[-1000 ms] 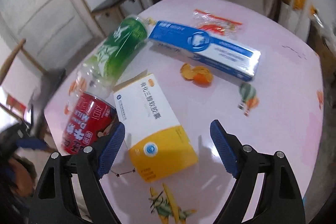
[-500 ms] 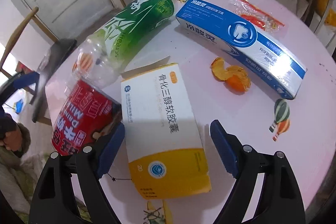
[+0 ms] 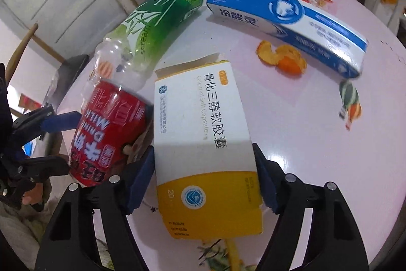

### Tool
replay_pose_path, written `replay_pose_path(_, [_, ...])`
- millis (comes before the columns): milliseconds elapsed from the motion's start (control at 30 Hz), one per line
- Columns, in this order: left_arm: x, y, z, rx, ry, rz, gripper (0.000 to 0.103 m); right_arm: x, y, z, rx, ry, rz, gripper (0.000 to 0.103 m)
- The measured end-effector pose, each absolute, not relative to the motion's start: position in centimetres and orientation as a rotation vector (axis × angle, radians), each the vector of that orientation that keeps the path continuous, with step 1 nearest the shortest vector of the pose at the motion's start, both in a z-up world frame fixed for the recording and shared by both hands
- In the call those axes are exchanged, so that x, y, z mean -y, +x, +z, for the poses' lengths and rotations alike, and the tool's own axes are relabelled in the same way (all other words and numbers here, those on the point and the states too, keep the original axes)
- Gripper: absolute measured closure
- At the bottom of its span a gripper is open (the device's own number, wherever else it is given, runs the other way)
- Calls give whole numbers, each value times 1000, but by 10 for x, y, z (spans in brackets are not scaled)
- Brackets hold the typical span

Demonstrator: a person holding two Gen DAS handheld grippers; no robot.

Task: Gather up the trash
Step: 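Reach both grippers toward the red milk can and medicine box, then close the right gripper around the red milk can and lift it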

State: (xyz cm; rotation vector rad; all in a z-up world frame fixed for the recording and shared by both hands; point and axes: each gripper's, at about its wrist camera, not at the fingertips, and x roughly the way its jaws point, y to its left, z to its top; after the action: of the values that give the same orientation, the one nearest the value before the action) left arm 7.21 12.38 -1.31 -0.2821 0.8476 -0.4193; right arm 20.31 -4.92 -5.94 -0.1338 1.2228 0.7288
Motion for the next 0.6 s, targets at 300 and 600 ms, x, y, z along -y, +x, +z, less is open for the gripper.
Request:
replay_pose_path(300, [-102,71,-20,-865,-277,-492,55,91,176,-62,-1211,10,629,32])
replay_pose_path(600, [-69,75,-20,-874,-247,-581,55,130,148,-61,-1188,101,489,32])
